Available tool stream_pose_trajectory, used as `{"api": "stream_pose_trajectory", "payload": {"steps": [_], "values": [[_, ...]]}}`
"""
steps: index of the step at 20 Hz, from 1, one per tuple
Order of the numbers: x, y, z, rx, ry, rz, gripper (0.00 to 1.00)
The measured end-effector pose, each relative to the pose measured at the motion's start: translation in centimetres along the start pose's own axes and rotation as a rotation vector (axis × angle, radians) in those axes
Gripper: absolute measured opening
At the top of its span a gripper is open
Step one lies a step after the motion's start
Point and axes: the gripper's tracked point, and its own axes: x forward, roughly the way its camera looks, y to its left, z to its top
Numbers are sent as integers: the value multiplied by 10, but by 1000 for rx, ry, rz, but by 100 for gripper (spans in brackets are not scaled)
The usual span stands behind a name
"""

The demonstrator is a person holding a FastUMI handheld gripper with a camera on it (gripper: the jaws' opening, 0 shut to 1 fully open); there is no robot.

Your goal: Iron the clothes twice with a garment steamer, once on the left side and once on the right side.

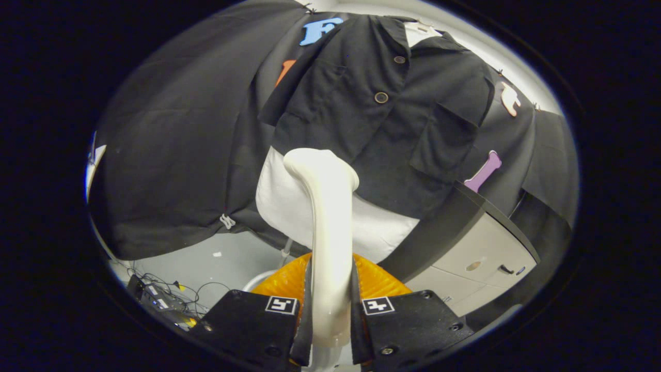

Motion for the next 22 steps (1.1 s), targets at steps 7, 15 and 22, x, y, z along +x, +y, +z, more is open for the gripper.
{"api": "stream_pose_trajectory", "payload": {"steps": [7,15,22], "values": [[-93,-62,-29,114,11,-71,33],[-177,-149,-91,248,147,-205,33],[-226,-200,-154,315,280,-247,33]]}}
